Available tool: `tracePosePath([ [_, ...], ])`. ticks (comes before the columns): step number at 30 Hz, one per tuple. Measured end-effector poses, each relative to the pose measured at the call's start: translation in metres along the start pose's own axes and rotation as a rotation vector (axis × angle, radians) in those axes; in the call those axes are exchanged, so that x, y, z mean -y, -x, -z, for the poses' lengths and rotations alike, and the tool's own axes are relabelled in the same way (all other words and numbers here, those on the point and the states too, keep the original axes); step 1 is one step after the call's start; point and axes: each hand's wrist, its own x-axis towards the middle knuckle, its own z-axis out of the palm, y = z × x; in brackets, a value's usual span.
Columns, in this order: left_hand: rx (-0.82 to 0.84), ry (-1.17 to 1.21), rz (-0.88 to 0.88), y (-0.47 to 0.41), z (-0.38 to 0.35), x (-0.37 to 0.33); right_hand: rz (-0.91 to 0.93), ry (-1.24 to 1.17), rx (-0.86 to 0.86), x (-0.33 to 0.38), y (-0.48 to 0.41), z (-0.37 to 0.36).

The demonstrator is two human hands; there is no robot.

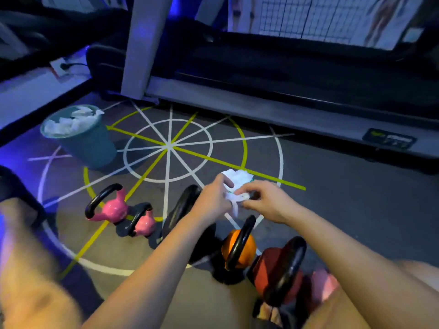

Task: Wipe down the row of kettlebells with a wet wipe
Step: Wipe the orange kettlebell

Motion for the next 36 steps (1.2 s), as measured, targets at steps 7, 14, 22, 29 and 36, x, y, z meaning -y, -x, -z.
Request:
tracePosePath([
  [7, 0.011, 0.051, 0.074, 0.003, -0.043, 0.048, -0.332, -0.042, -0.216, -0.032, -0.013, 0.022],
  [14, 0.257, -0.011, 0.362, -0.007, -0.131, 0.056, -0.378, -0.018, -0.171, -0.059, -0.021, 0.004],
  [22, 0.234, 0.217, 0.371, 0.001, -0.147, 0.062, -0.408, 0.066, 0.012, -0.054, -0.033, -0.004],
  [29, 0.196, 0.319, 0.433, 0.032, -0.131, 0.087, -0.367, 0.180, 0.139, -0.046, -0.033, -0.016],
  [36, 0.027, 0.339, 0.705, 0.081, -0.109, 0.137, -0.306, 0.303, 0.249, -0.039, -0.014, -0.052],
])
